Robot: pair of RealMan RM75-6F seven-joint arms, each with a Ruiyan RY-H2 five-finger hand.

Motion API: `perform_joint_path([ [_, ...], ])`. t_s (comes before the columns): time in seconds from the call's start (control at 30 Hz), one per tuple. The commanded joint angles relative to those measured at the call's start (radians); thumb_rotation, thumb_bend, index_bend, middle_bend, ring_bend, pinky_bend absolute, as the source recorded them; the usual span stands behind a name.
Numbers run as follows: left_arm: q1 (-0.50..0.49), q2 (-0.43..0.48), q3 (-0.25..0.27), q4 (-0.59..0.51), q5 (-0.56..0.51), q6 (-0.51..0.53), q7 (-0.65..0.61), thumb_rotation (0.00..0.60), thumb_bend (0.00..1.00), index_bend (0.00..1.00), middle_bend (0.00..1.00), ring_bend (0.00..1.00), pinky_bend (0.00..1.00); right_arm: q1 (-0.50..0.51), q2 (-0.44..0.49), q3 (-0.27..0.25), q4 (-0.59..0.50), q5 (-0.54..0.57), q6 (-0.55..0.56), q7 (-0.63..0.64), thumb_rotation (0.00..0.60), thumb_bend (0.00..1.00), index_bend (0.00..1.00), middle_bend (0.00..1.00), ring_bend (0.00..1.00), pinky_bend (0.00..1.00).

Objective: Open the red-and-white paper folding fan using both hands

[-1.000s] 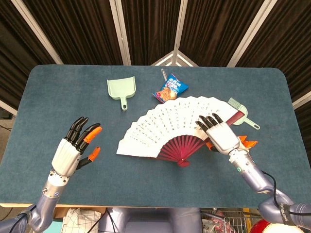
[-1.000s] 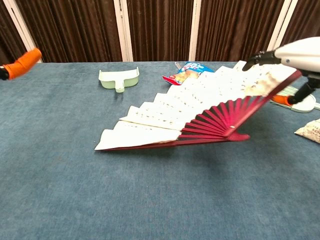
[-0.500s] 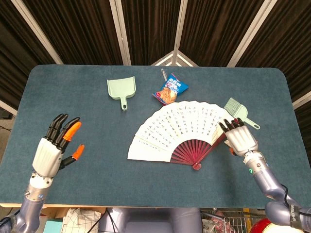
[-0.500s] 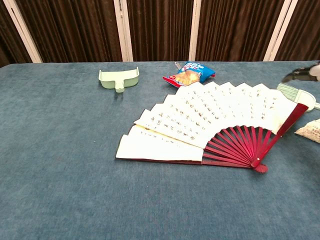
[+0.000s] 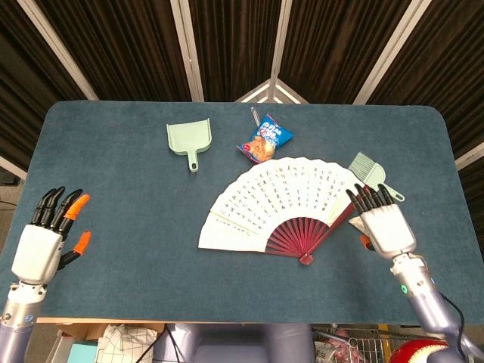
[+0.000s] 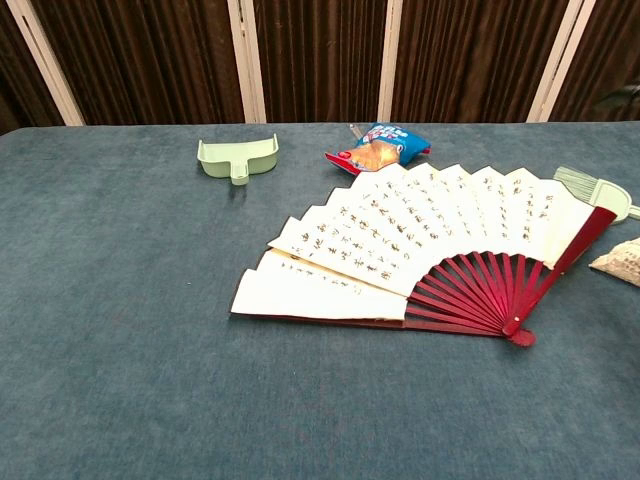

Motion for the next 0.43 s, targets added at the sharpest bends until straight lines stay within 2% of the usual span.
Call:
perform_joint_path([
  [0.03,0.036,0.036,0.02,-0.016,-0.079,-0.068,0.052,0.6,0.52,0.15,0.09,0.0,0.08,-0.177,-0.031,-0.074,0.034,-0.21,0.231,0.201,0.6,0.25,0.08,0.08,0.19,0.09],
  [0.13,0.044,0.067,0.025,-0.046,-0.126,-0.115,0.092,0.6,0.5,0.14,0.09,0.0,0.08,-0.253,-0.072,-0.094,0.133,-0.255,0.32,0.286,0.6,0.25,0.09,0.08,0.19,0.1],
  [0.27,0.056,0.097,0.021,-0.089,-0.137,-0.115,0.098,0.6,0.5,0.14,0.09,0.0,0.08,-0.321,-0.116,-0.09,0.252,-0.259,0.385,0.377,0.6,0.25,0.11,0.08,0.19,0.1],
  [0.43,0.076,0.109,0.006,-0.106,-0.169,-0.104,0.12,0.6,0.47,0.13,0.08,0.0,0.08,-0.371,-0.103,-0.07,0.276,-0.273,0.457,0.384,0.6,0.25,0.11,0.08,0.19,0.1],
])
